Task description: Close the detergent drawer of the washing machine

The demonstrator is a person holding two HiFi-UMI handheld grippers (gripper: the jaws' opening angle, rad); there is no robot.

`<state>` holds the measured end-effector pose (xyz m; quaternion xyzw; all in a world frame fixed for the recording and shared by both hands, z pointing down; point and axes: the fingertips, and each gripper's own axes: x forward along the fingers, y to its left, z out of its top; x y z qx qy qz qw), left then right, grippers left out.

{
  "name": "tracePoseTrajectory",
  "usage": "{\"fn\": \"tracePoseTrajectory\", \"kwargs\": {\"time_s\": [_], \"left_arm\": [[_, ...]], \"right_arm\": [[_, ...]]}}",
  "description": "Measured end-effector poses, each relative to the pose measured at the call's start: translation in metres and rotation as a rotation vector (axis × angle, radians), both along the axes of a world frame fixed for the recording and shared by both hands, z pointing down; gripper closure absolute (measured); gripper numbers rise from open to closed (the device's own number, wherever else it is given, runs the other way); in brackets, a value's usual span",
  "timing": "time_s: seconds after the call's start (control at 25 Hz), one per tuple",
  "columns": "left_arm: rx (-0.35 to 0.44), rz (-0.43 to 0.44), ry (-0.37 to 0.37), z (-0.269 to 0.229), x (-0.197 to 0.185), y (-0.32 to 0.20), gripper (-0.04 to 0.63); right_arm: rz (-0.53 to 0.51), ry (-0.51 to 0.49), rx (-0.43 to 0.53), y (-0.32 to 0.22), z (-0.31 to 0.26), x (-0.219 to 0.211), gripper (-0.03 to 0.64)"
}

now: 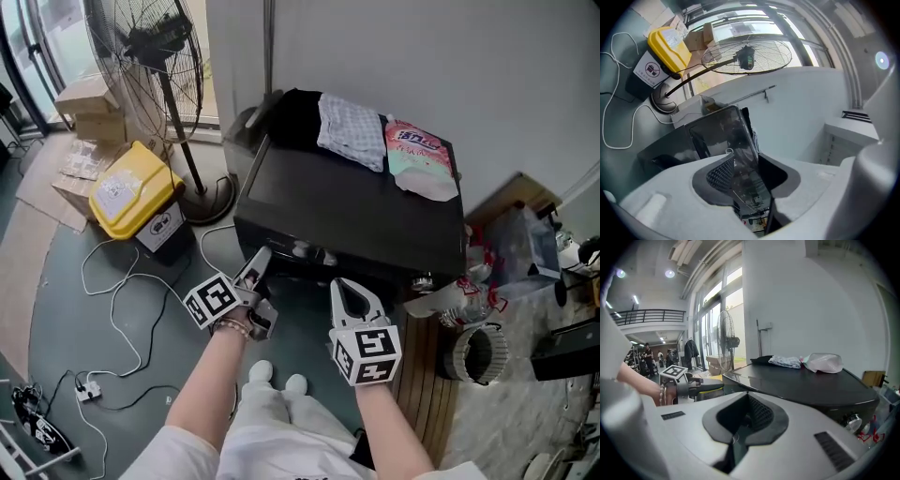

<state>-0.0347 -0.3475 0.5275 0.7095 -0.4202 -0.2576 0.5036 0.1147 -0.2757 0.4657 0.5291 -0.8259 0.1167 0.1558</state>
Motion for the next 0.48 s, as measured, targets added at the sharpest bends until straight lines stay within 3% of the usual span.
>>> {"fn": "tracePoseTrajectory", "kwargs": {"time_s": [0.28,0.48], "left_arm": [[0.109,0.036,-0.141,-0.041,0.011,0.031,0.442],[0.18,0.059,-0.283,-0.064,0.017,0.054,0.442]], "right_arm": [[-0.043,-0.005,0.035,0.027,-0.02,0.005,0.617],[-0.06,-0.014,0.074,0.042,-0.04,0.013,0.617]]}}
